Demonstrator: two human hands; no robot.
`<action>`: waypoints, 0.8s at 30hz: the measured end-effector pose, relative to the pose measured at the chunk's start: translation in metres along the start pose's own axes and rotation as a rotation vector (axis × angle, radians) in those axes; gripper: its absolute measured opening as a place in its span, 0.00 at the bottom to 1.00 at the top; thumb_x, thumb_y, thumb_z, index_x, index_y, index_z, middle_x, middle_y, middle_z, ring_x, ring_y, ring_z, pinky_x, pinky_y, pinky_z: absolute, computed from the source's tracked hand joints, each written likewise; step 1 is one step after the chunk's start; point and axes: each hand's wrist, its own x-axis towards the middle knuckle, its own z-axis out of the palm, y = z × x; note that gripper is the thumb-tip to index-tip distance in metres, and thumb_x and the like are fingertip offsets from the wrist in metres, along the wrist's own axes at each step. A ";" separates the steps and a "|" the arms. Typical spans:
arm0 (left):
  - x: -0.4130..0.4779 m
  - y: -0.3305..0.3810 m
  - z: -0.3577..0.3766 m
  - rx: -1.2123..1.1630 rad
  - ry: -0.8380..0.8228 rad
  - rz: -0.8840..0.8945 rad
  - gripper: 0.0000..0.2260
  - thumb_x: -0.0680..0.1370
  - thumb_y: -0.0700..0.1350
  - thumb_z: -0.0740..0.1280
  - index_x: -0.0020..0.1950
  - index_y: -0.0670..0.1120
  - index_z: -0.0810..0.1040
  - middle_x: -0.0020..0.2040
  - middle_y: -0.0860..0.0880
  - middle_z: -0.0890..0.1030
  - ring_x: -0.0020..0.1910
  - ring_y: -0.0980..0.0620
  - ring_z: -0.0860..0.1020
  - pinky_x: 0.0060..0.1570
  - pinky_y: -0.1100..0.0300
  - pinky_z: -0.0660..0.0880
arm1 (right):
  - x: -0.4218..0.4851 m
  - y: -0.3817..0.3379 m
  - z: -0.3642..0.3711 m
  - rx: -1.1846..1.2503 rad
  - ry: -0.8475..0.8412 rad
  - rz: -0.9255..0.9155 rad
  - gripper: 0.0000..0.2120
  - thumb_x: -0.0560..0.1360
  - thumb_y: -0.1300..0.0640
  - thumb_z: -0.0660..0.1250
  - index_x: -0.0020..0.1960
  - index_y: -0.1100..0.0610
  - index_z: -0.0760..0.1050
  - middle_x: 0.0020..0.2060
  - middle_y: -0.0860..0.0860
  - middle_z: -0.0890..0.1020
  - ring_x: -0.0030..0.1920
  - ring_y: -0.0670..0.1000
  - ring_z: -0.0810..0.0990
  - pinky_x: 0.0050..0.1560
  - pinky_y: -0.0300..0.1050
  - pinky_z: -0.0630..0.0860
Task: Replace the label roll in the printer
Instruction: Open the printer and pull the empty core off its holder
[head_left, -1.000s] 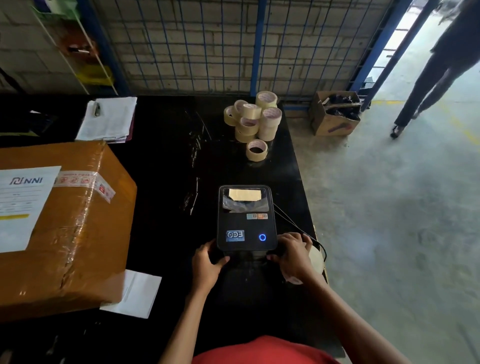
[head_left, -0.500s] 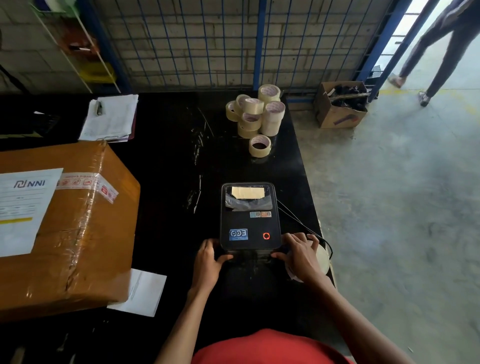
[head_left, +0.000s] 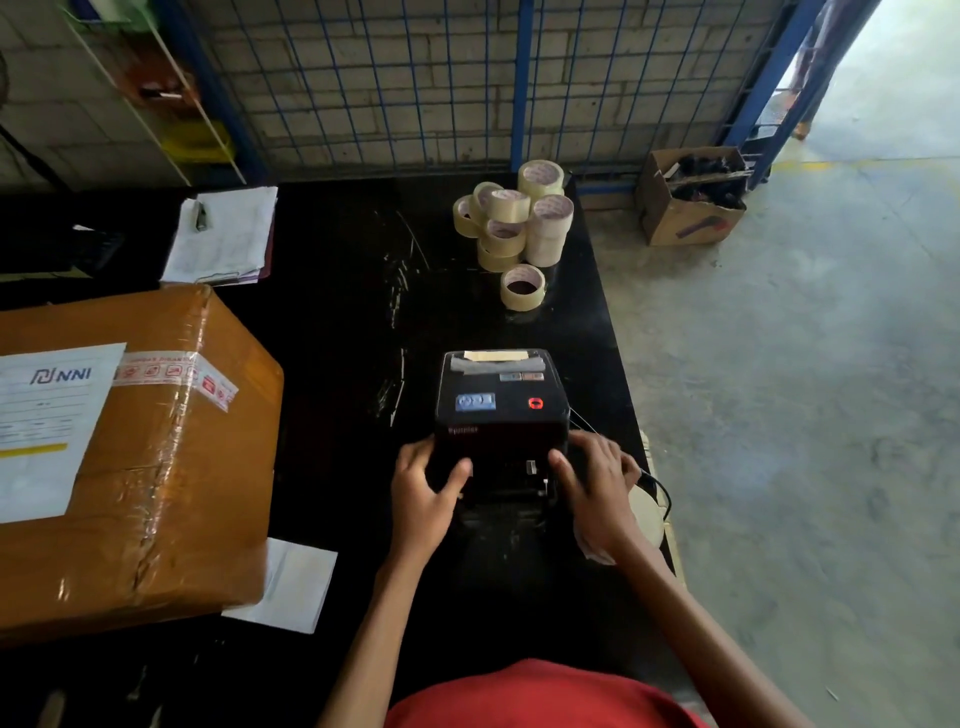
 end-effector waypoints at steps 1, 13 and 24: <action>0.010 0.010 -0.001 -0.026 0.023 0.007 0.20 0.76 0.48 0.73 0.66 0.42 0.79 0.62 0.48 0.75 0.61 0.53 0.76 0.60 0.65 0.70 | 0.013 -0.012 -0.005 0.033 0.033 0.034 0.14 0.81 0.45 0.62 0.62 0.50 0.77 0.62 0.46 0.77 0.66 0.47 0.69 0.66 0.45 0.54; 0.142 0.066 -0.002 -0.157 0.063 -0.050 0.18 0.80 0.45 0.66 0.69 0.43 0.76 0.66 0.46 0.80 0.66 0.51 0.77 0.65 0.61 0.70 | 0.142 -0.059 -0.038 0.245 0.021 0.095 0.20 0.84 0.47 0.56 0.56 0.59 0.82 0.51 0.55 0.85 0.56 0.56 0.81 0.54 0.48 0.75; 0.100 -0.015 0.036 0.499 -0.114 0.065 0.15 0.77 0.41 0.71 0.63 0.45 0.81 0.59 0.46 0.80 0.59 0.47 0.78 0.61 0.52 0.77 | 0.107 0.011 0.032 -0.278 -0.269 0.046 0.22 0.76 0.53 0.70 0.70 0.47 0.75 0.66 0.54 0.73 0.66 0.58 0.71 0.63 0.56 0.72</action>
